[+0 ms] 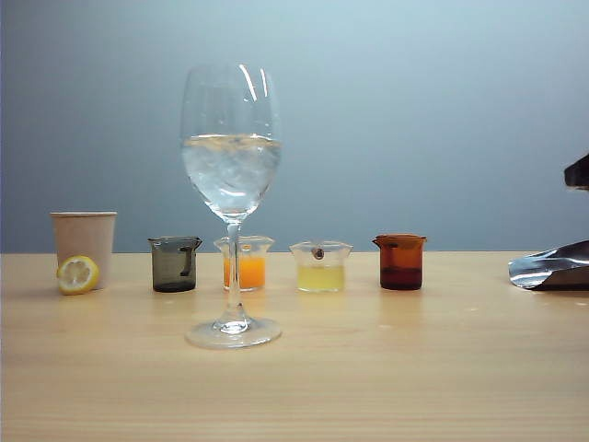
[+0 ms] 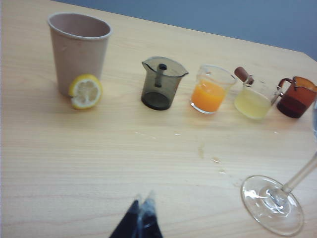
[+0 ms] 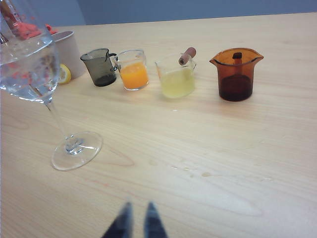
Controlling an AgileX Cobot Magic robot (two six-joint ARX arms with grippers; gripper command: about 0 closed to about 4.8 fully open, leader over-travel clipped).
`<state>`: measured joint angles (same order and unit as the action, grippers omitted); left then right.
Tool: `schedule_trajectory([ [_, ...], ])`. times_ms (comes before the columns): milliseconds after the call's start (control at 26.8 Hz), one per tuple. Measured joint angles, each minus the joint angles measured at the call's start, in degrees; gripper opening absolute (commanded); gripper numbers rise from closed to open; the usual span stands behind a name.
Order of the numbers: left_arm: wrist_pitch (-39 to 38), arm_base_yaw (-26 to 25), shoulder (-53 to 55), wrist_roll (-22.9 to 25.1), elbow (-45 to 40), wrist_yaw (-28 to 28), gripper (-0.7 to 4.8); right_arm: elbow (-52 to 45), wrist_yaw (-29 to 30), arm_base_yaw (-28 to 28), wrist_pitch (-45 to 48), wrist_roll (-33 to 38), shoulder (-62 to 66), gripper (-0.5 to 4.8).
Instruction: Pick up the first measuring cup from the left, pour the coconut rum inside into the goblet, and finally put the measuring cup back in its original place.
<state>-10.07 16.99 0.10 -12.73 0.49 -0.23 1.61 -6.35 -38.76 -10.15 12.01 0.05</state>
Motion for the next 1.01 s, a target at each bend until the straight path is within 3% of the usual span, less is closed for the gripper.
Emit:
schedule_trajectory([
  [448, -0.02, -0.07, -0.02, 0.09, 0.00, 0.02, -0.05, 0.00, -0.02, 0.02, 0.00, 0.02, 0.00, 0.31],
  [597, -0.02, -0.85, -0.02, 0.13, 0.02, 0.39, -0.05, -0.63, 0.33, 3.30, 0.44, 0.00, 0.00, 0.31],
  [672, -0.02, -8.46, -0.02, 0.22, 0.02, 1.55, -0.05, -1.33, 1.31, 10.75, 0.00, 0.04, 0.02, 0.31],
  [859, -0.04, -19.82, -0.02, 0.24, 0.02, 1.22, -0.05, -1.33, 1.90, 24.06, -0.02, 0.02, 0.00, 0.31],
  [1008, -0.04, -25.73, -0.02, 0.24, 0.02, 1.18, -0.05, -1.33, 2.16, 33.44, -0.04, 0.00, 0.00, 0.31],
])
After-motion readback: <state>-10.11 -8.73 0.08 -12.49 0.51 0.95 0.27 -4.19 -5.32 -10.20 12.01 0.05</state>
